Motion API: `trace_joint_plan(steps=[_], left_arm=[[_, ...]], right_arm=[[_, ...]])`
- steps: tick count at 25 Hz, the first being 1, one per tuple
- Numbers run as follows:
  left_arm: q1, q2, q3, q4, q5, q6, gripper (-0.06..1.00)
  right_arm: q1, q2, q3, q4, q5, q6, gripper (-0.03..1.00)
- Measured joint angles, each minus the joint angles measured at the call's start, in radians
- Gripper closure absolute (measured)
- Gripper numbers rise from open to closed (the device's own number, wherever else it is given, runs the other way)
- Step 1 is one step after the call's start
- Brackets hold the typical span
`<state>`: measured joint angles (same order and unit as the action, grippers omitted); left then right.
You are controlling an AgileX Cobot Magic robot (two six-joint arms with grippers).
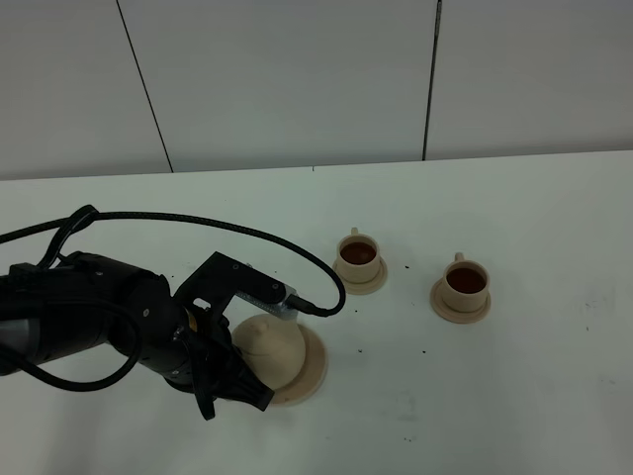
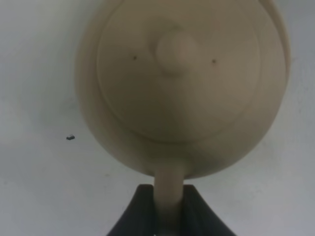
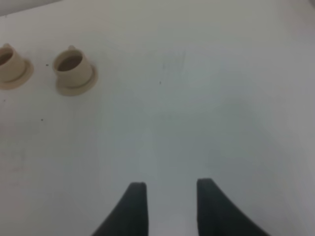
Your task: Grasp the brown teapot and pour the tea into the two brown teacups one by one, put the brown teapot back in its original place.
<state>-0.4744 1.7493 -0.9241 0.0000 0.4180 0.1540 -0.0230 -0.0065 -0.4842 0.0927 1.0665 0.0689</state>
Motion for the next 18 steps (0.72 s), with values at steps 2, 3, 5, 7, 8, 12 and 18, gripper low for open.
trace_joint_plan(steps=[2, 3, 5, 7, 8, 12, 18], left_arm=[[0.000, 0.000, 0.000, 0.000, -0.002, 0.000, 0.78], [0.000, 0.000, 0.000, 0.000, -0.002, 0.000, 0.78], [0.000, 0.000, 0.000, 0.000, -0.003, 0.000, 0.78], [0.000, 0.000, 0.000, 0.000, -0.003, 0.000, 0.78], [0.000, 0.000, 0.000, 0.000, -0.003, 0.000, 0.78], [0.000, 0.000, 0.000, 0.000, -0.004, 0.000, 0.73], [0.000, 0.000, 0.000, 0.000, -0.011, -0.004, 0.52]], right_arm=[[0.000, 0.000, 0.000, 0.000, 0.000, 0.000, 0.73], [0.000, 0.000, 0.000, 0.000, 0.000, 0.000, 0.73], [0.000, 0.000, 0.000, 0.000, 0.000, 0.000, 0.73], [0.000, 0.000, 0.000, 0.000, 0.000, 0.000, 0.73], [0.000, 0.000, 0.000, 0.000, 0.000, 0.000, 0.73], [0.000, 0.000, 0.000, 0.000, 0.000, 0.000, 0.73], [0.000, 0.000, 0.000, 0.000, 0.000, 0.000, 0.73]])
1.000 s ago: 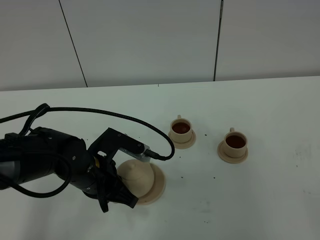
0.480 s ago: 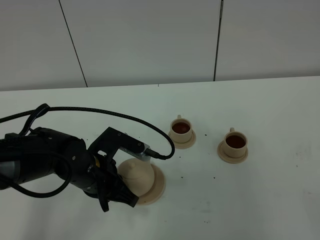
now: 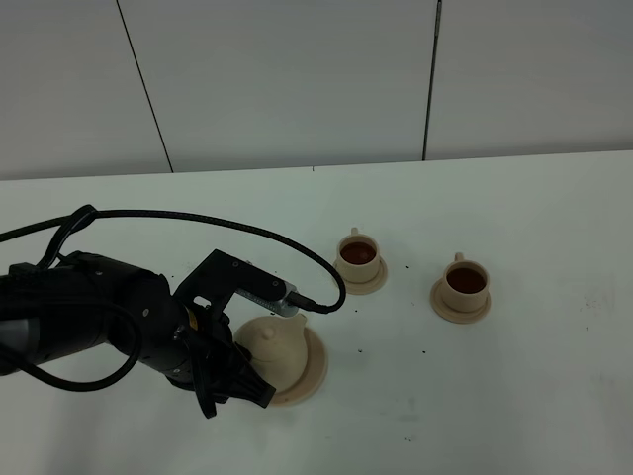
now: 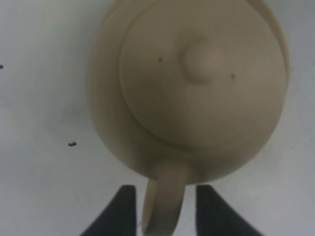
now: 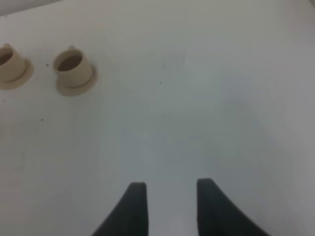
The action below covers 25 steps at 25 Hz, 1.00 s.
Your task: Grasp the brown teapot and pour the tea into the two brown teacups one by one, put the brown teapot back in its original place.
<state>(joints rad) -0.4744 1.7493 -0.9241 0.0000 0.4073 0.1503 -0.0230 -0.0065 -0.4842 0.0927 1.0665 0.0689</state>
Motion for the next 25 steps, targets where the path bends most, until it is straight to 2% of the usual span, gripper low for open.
trace_joint_plan(steps=[3, 6, 12, 14, 19, 25], left_arm=[[0.000, 0.000, 0.000, 0.000, 0.000, 0.000, 0.45], [0.000, -0.010, 0.000, -0.019, 0.024, 0.000, 0.42], [0.000, -0.176, 0.000, -0.074, 0.168, -0.024, 0.41], [0.009, -0.263, 0.000, -0.047, 0.241, -0.064, 0.41], [0.070, -0.430, 0.000, 0.088, 0.413, -0.205, 0.42], [0.154, -0.588, 0.000, 0.142, 0.645, -0.263, 0.42]], right_arm=[[0.000, 0.000, 0.000, 0.000, 0.000, 0.000, 0.73], [0.000, 0.000, 0.000, 0.000, 0.000, 0.000, 0.73], [0.000, 0.000, 0.000, 0.000, 0.000, 0.000, 0.73], [0.000, 0.000, 0.000, 0.000, 0.000, 0.000, 0.73], [0.000, 0.000, 0.000, 0.000, 0.000, 0.000, 0.73], [0.000, 0.000, 0.000, 0.000, 0.000, 0.000, 0.73]])
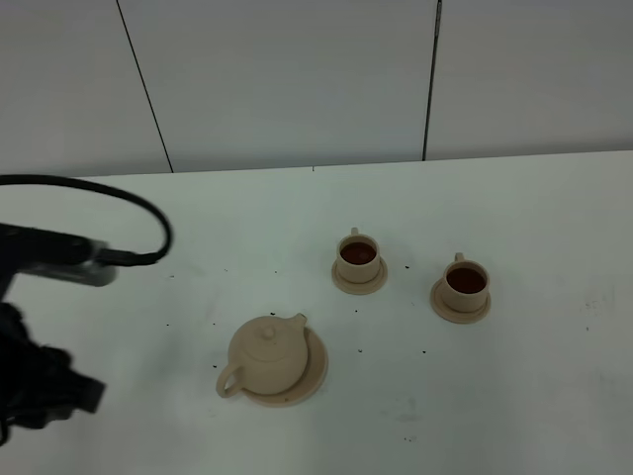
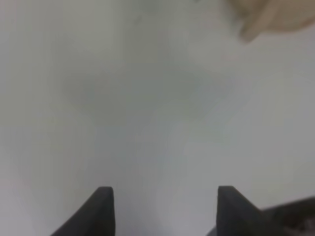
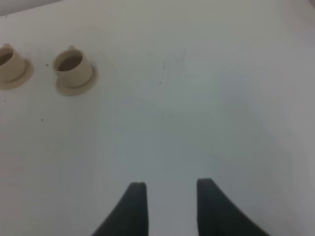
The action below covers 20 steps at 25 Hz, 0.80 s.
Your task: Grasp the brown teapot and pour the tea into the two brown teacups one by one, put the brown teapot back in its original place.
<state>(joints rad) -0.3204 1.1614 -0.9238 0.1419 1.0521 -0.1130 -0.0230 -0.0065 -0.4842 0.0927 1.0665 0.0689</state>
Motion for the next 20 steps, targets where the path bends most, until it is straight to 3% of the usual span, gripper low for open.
trace_joint_plan(steps=[4, 8, 15, 20], left_arm=[[0.038, -0.106, 0.001, 0.050, 0.132, -0.054, 0.42], [0.051, -0.244, 0.023, 0.088, 0.134, -0.088, 0.42], [0.051, -0.555, 0.196, 0.112, 0.135, -0.203, 0.42], [0.051, -0.727, 0.319, 0.113, 0.068, -0.215, 0.42]], right_arm=[[0.000, 0.000, 0.000, 0.000, 0.000, 0.000, 0.73], [0.000, 0.000, 0.000, 0.000, 0.000, 0.000, 0.73], [0.000, 0.000, 0.000, 0.000, 0.000, 0.000, 0.73], [0.000, 0.000, 0.000, 0.000, 0.000, 0.000, 0.73]])
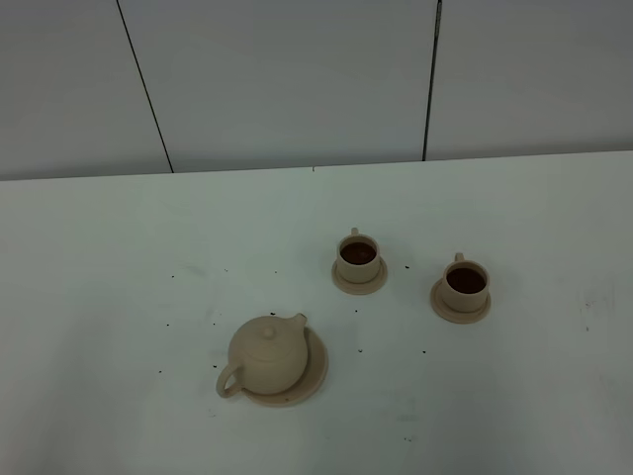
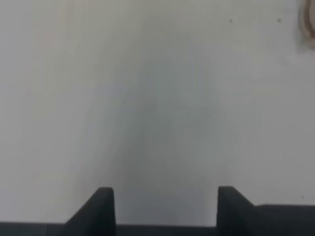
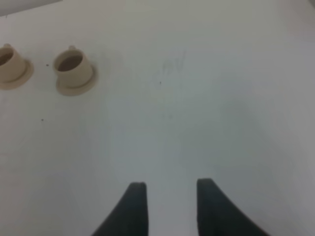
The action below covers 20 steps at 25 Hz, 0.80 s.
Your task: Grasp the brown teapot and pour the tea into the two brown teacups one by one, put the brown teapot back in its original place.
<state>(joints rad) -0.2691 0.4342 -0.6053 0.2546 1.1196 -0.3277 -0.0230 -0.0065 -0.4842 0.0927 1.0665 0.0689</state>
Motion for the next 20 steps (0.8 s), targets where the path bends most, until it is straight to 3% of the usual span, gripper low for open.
trace_joint_plan(steps=[5, 10, 20], left_arm=[[0.000, -0.085, 0.083, -0.009, -0.044, 0.021, 0.42], [0.000, -0.097, 0.090, -0.039, -0.057, 0.079, 0.42], [0.022, -0.098, 0.090, -0.040, -0.061, 0.090, 0.42]], right_arm=[[0.000, 0.000, 0.000, 0.000, 0.000, 0.000, 0.73], [0.000, 0.000, 0.000, 0.000, 0.000, 0.000, 0.73], [0.000, 0.000, 0.000, 0.000, 0.000, 0.000, 0.73]])
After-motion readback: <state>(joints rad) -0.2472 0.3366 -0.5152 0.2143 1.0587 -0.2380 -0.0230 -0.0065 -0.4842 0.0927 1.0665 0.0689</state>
